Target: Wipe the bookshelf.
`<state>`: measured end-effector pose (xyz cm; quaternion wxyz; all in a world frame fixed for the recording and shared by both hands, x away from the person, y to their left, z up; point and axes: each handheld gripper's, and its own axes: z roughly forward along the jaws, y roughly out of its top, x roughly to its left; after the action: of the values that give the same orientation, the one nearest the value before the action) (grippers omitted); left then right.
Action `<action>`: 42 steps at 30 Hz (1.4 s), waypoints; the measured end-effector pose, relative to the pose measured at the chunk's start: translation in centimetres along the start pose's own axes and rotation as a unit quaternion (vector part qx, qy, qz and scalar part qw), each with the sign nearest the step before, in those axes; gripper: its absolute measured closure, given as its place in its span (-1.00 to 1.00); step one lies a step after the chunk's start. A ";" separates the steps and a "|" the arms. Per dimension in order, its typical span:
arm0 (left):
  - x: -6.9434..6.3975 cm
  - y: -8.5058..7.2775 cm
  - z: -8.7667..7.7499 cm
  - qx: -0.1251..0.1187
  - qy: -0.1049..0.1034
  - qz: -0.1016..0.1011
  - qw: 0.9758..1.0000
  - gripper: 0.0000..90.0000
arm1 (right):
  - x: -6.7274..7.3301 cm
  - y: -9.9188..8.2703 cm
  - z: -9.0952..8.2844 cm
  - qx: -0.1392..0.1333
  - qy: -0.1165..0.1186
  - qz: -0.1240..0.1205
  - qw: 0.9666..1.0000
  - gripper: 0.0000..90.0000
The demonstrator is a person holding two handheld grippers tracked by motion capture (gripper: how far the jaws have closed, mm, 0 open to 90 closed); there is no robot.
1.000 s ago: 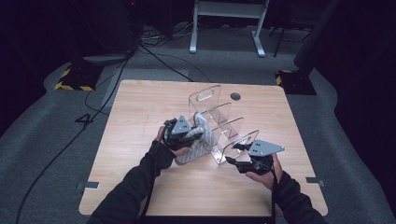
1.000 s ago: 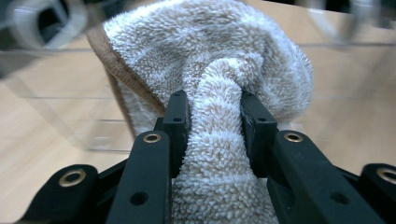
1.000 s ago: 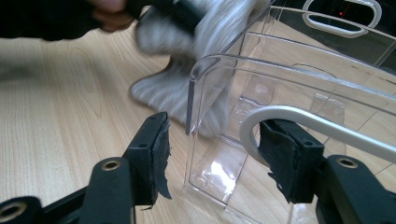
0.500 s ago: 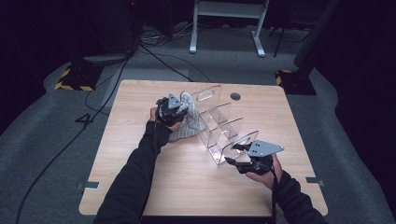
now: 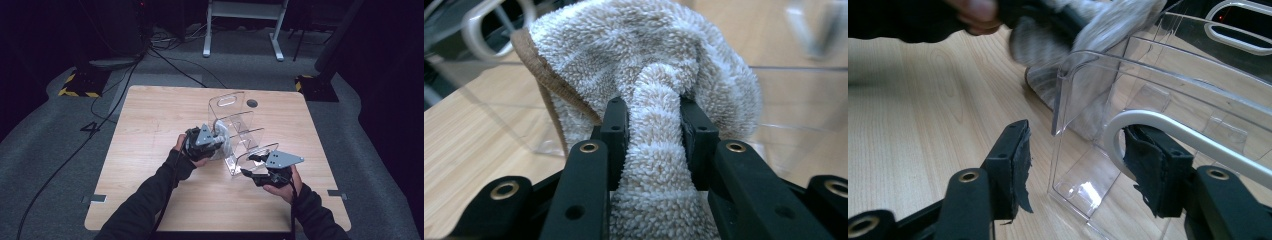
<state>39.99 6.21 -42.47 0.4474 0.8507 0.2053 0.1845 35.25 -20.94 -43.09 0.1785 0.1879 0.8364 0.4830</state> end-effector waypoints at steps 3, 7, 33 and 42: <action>-2.4 -0.1 -0.5 -0.002 -0.032 0.025 0.999 0.56 | 0.0 0.0 0.0 0.000 -0.001 0.001 1.000 -0.02; -4.5 -0.3 -0.9 0.002 -0.065 0.047 0.997 0.55 | 0.0 0.0 0.0 0.002 0.000 -0.001 1.000 -0.02; -5.1 -9.6 -5.3 0.113 -0.089 0.000 0.990 0.43 | -5.5 -1.9 -6.6 0.012 -0.107 0.036 0.994 -0.08; -4.9 -10.2 -5.3 0.117 -0.025 -0.056 0.991 -0.49 | -7.4 -2.3 -4.8 0.018 -0.078 0.047 0.996 -0.15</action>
<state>31.31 12.58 -48.85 0.3597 0.8885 0.2620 0.1125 38.99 -29.14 -42.03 0.2166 0.2675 0.8185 0.4599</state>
